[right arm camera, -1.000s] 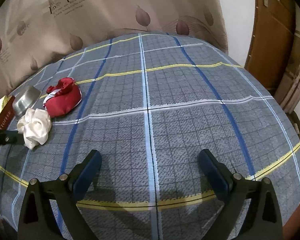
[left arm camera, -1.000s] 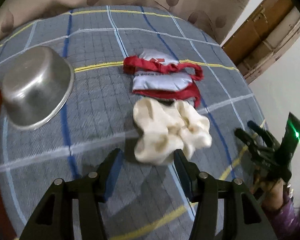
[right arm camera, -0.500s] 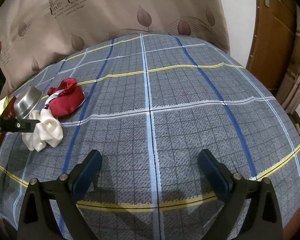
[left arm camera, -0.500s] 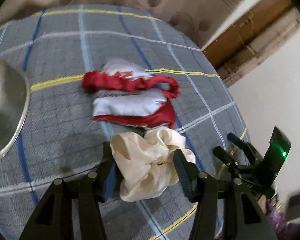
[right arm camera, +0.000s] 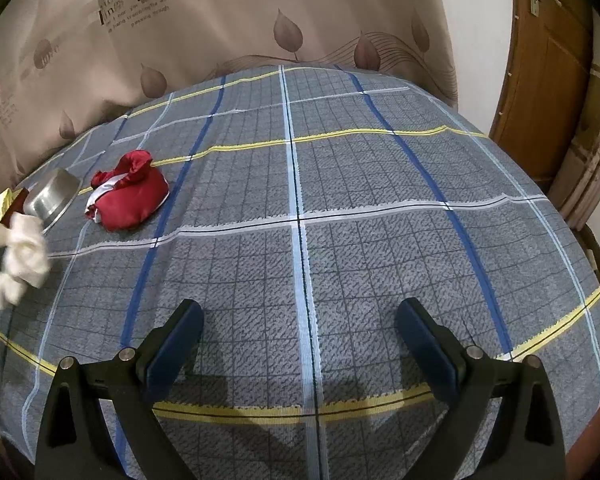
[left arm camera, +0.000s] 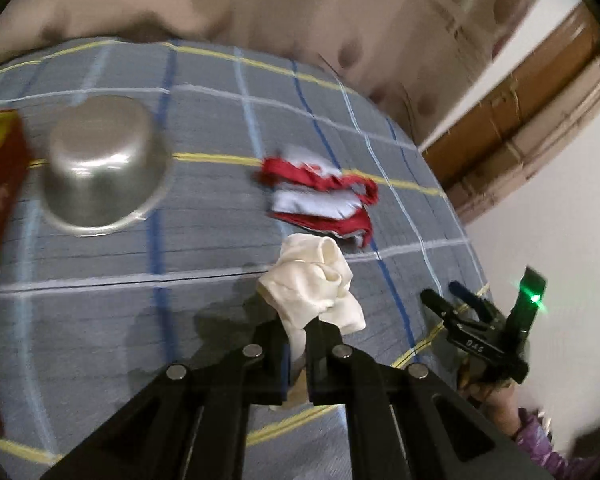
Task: Organize soft objects
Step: 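Lift the cream cloth with the left gripper, then carry the cream cloth over the tin while the right gripper grasps the red-and-white bag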
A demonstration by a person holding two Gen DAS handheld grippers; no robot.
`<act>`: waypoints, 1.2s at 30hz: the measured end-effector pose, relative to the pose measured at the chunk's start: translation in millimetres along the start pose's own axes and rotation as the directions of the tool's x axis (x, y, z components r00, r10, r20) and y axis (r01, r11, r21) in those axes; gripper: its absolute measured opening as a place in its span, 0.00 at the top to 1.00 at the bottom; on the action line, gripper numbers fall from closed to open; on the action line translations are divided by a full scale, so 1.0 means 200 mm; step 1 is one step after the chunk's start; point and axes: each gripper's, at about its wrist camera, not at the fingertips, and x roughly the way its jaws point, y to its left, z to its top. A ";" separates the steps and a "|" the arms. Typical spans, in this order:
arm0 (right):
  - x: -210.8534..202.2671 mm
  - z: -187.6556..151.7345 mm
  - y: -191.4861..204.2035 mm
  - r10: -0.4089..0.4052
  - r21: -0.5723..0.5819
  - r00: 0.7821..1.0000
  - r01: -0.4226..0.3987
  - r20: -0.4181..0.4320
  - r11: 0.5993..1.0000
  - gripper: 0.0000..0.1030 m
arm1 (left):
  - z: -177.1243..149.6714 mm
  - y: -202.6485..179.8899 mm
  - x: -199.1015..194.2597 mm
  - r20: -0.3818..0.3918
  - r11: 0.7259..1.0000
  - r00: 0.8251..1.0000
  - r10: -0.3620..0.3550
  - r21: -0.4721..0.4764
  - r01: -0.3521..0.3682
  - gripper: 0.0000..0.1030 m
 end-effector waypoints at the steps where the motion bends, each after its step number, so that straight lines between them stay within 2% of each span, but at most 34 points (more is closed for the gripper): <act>1: 0.00 0.00 0.00 -0.004 -0.001 1.000 0.004 -0.001 1.000 0.05 | 0.00 0.02 -0.04 0.011 1.000 1.000 0.008 -0.010 -0.008 0.95; 5: 0.00 -0.01 0.02 -0.025 -0.012 1.000 0.025 -0.006 1.000 0.05 | -0.01 0.10 -0.16 0.042 0.999 0.999 0.024 -0.042 -0.022 0.95; 13: 0.01 -0.01 0.03 -0.053 -0.031 0.999 0.053 -0.014 0.998 0.05 | 0.04 0.13 -0.26 0.083 0.999 0.996 0.014 -0.047 -0.010 0.95; 19: 0.01 -0.01 0.04 -0.059 -0.035 0.998 0.058 -0.016 0.998 0.05 | 0.15 0.19 -0.39 0.179 0.996 0.983 0.030 -0.091 -0.014 0.95; 25: 0.02 -0.01 0.04 -0.061 -0.039 0.998 0.061 -0.013 0.997 0.05 | 0.29 0.33 -0.58 0.295 0.985 0.952 0.087 -0.168 -0.038 0.95; 29: 0.02 -0.01 0.04 -0.067 -0.039 0.998 0.067 -0.014 0.997 0.05 | 0.34 0.46 -0.74 0.365 0.972 0.919 0.148 -0.224 -0.067 0.94; 32: 0.03 -0.01 0.03 -0.071 -0.040 0.997 0.070 -0.017 0.997 0.05 | 0.30 0.55 -0.86 0.404 0.956 0.888 0.218 -0.271 -0.112 0.94; 36: 0.02 -0.01 0.04 -0.077 -0.042 0.997 0.076 -0.013 0.996 0.04 | 0.17 0.69 -0.98 0.427 0.927 0.863 0.269 -0.359 -0.111 0.94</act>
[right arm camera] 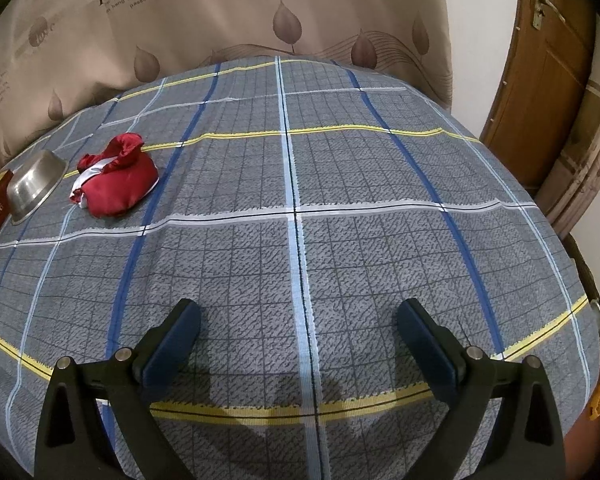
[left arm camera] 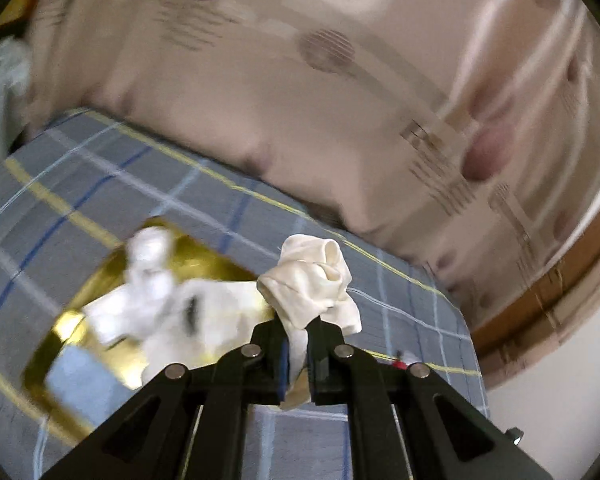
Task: Organize soft objects
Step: 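Carry the cream cloth over the tin while the right gripper grasps the red-and-white bag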
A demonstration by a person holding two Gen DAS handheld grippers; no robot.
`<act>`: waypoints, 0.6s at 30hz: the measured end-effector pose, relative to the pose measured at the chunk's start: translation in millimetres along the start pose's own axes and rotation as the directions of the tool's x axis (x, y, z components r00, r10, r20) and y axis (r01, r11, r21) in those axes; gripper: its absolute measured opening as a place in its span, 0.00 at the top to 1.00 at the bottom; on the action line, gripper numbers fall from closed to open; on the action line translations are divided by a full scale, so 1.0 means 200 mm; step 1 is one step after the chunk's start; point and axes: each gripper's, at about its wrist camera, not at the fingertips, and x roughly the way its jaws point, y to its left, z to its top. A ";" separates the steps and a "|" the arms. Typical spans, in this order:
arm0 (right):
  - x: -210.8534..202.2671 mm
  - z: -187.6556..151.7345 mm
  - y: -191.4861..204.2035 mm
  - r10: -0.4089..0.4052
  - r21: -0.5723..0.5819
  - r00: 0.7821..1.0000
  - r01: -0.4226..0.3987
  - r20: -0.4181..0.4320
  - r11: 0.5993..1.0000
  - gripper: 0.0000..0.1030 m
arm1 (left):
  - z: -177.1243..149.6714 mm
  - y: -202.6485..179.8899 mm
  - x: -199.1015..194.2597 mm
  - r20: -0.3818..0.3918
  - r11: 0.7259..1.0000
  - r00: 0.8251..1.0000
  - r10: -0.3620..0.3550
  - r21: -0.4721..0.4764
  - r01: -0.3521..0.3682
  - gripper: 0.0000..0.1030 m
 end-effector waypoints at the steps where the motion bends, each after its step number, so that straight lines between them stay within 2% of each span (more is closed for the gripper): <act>1: -0.01 0.00 0.00 -0.001 -0.003 1.000 0.001 0.007 1.000 0.05 | -0.02 0.04 -0.03 0.007 1.000 1.000 0.006 -0.017 -0.006 0.94; 5: -0.08 0.03 0.04 0.075 0.019 0.994 -0.076 0.074 0.997 0.07 | -0.13 0.20 -0.16 0.022 0.998 0.998 0.050 -0.050 -0.049 0.94; 7: -0.14 0.08 0.12 0.123 -0.012 0.985 -0.122 0.119 0.992 0.07 | -0.17 0.26 -0.20 0.028 0.995 0.998 0.061 -0.075 -0.059 0.94; 10: -0.19 0.16 0.30 0.226 -0.131 0.963 -0.207 0.147 0.970 0.06 | -0.24 0.33 -0.24 0.041 0.993 0.997 0.065 -0.097 -0.061 0.93; 13: -0.17 0.24 0.50 0.290 -0.298 0.948 -0.242 0.129 0.923 0.06 | -0.28 0.35 -0.26 0.044 0.994 0.996 0.072 -0.088 -0.068 0.93; 15: -0.12 0.29 0.61 0.288 -0.389 0.952 -0.226 0.108 0.893 0.06 | -0.31 0.36 -0.26 0.041 0.994 0.997 0.063 -0.093 -0.059 0.93; 18: -0.03 0.35 0.69 0.281 -0.462 0.957 -0.219 0.070 0.860 0.06 | -0.31 0.36 -0.26 0.033 0.995 0.998 0.050 -0.087 -0.047 0.93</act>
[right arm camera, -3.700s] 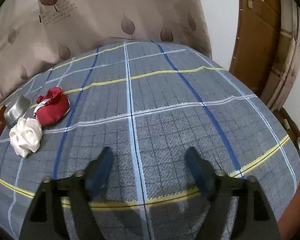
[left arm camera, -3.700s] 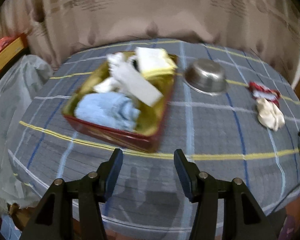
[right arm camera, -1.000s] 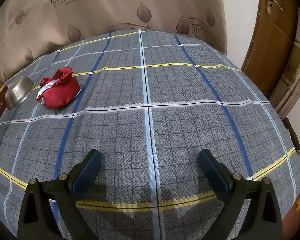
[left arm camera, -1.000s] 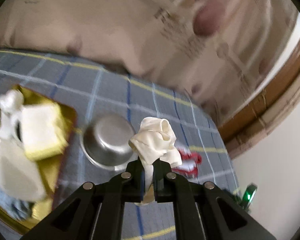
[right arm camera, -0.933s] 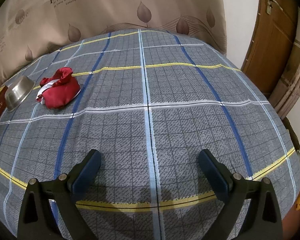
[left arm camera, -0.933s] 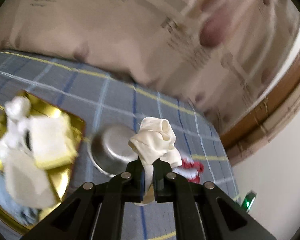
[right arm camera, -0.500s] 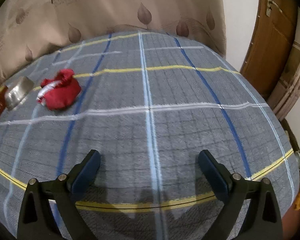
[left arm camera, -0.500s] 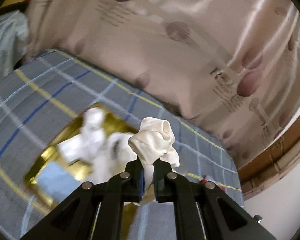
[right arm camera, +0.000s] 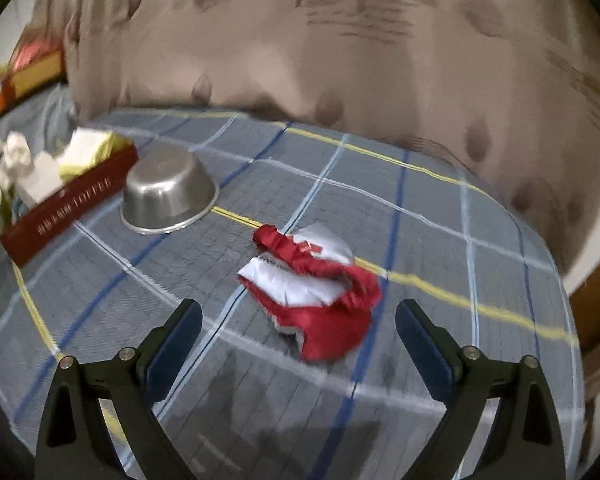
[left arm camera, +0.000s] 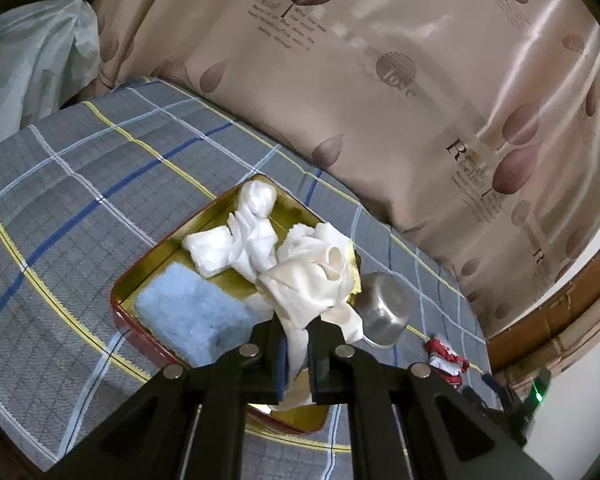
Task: Organize soft objects
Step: 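Carry the cream cloth over the tin while the right gripper grasps the red-and-white bag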
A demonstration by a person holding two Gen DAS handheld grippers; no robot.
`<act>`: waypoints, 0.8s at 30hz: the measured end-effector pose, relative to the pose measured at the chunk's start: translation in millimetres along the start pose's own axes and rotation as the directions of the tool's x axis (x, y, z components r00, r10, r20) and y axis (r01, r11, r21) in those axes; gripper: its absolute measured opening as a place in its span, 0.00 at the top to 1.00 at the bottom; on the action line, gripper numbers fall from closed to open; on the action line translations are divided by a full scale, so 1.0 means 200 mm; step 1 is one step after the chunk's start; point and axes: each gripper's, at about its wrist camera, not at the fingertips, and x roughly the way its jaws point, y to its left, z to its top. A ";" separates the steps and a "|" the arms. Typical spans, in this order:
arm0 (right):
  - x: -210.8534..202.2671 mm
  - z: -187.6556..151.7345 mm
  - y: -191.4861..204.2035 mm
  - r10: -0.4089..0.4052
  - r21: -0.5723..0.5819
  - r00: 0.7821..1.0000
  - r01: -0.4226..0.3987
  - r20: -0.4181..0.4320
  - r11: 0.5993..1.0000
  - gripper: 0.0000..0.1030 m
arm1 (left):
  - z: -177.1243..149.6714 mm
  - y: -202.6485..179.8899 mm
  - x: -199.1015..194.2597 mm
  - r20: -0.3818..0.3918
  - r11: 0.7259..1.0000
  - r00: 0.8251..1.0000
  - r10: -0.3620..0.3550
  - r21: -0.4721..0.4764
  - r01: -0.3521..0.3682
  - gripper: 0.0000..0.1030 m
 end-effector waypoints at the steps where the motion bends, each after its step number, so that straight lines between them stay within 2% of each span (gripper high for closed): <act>1: 0.04 0.02 -0.01 0.001 -0.020 1.000 -0.001 -0.019 1.000 0.06 | 0.00 -0.01 -0.01 0.004 1.000 1.000 -0.001 0.005 0.001 0.93; 7: 0.18 0.10 -0.03 -0.012 -0.087 0.995 0.003 -0.103 0.996 0.06 | 0.02 -0.03 -0.03 0.022 0.999 0.999 0.027 0.039 -0.028 0.93; 10: 0.26 0.12 -0.02 0.023 -0.107 0.987 -0.041 -0.159 0.993 0.10 | 0.03 -0.01 -0.04 0.024 0.999 0.999 0.035 0.028 -0.036 0.93; 11: 0.29 0.13 -0.02 0.019 -0.116 0.984 -0.040 -0.178 0.992 0.14 | 0.03 0.00 -0.04 0.024 0.999 0.999 0.042 0.024 -0.042 0.93; 13: 0.33 0.13 -0.02 0.061 -0.101 0.973 -0.085 -0.222 0.991 0.38 | 0.03 0.01 -0.03 0.022 0.999 0.999 0.046 0.018 -0.046 0.93; 15: 0.35 0.13 -0.02 0.083 -0.088 0.966 -0.108 -0.247 0.990 0.44 | 0.03 0.02 -0.03 0.024 0.999 0.998 0.051 0.014 -0.051 0.93; 16: 0.36 0.13 -0.01 0.081 -0.092 0.964 -0.107 -0.255 0.990 0.56 | 0.03 0.02 -0.04 0.031 0.998 0.998 0.060 0.016 -0.060 0.93; 19: 0.37 0.12 -0.02 0.100 -0.048 0.962 -0.116 -0.256 0.992 0.76 | 0.03 0.01 -0.05 0.042 0.998 0.997 0.065 0.019 -0.066 0.93; 21: 0.34 0.11 -0.03 0.120 -0.005 0.964 -0.125 -0.237 0.992 0.80 | 0.03 0.01 -0.06 0.049 0.997 0.996 0.069 0.019 -0.070 0.93; 24: 0.27 0.10 -0.04 0.165 0.091 0.970 -0.151 -0.180 0.984 0.82 | 0.03 0.01 -0.07 0.051 0.998 0.996 0.067 0.016 -0.068 0.93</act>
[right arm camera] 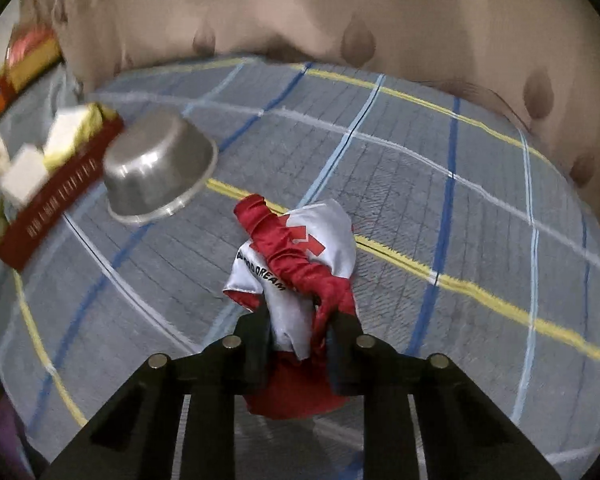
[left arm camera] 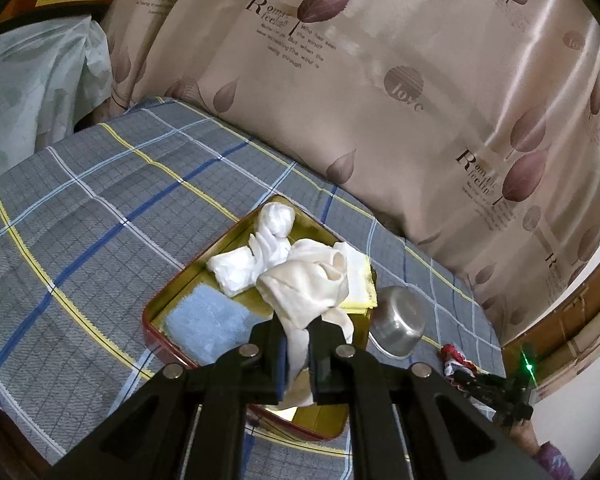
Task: Organize soft objects
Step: 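Carry the cream cloth over the tin while the right gripper grasps the red-and-white bag, then open the left gripper to drop the cream cloth into the tin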
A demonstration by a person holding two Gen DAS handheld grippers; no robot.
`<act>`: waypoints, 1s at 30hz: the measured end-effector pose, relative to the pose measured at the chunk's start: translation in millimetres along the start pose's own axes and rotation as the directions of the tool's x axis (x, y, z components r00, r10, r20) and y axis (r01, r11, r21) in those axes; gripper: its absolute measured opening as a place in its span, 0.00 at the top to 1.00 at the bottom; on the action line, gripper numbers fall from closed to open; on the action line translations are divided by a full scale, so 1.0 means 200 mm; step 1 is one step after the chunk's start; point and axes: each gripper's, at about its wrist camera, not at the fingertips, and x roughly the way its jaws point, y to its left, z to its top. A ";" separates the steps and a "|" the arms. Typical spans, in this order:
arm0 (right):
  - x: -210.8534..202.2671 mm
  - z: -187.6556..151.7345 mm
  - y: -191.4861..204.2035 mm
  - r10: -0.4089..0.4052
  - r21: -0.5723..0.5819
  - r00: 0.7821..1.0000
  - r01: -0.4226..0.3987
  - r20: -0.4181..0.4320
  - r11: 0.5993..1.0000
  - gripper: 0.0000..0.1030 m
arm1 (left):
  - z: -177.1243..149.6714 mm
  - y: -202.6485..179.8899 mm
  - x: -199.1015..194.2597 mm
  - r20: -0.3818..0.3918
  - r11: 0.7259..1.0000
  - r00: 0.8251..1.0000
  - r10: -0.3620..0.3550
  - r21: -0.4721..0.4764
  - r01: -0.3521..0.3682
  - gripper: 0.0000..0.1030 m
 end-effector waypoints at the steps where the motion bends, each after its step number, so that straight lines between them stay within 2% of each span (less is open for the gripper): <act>1: -0.02 -0.01 0.00 0.014 0.028 1.000 -0.015 0.021 1.000 0.82 | 0.00 0.00 -0.01 0.003 1.000 1.000 0.001 0.000 -0.001 0.92; 7: -0.19 -0.08 0.09 0.078 0.145 0.987 -0.098 0.137 0.985 0.82 | 0.01 0.00 -0.02 0.003 1.000 1.000 -0.002 -0.005 0.002 0.92; 14: -0.45 -0.16 0.30 0.174 0.193 0.943 -0.234 0.284 0.953 0.82 | 0.02 0.00 -0.05 0.020 1.000 1.000 0.020 0.009 -0.020 0.92; 17: -0.50 -0.17 0.38 0.213 0.184 0.931 -0.274 0.296 0.944 0.82 | 0.02 0.01 -0.05 0.025 0.999 0.999 0.034 0.011 -0.034 0.92; 23: -0.56 -0.15 0.53 0.259 0.123 0.920 -0.305 0.294 0.944 0.82 | 0.07 0.06 -0.03 0.038 0.999 0.998 0.047 -0.006 -0.047 0.92; 27: -0.55 -0.13 0.59 0.282 0.107 0.914 -0.325 0.291 0.940 0.82 | 0.14 0.09 0.09 0.009 0.998 0.998 0.059 -0.016 -0.059 0.92; 30: -0.55 -0.13 0.61 0.300 0.105 0.911 -0.341 0.284 0.934 0.82 | 0.19 0.10 0.19 -0.015 0.999 0.999 0.028 -0.037 -0.029 0.92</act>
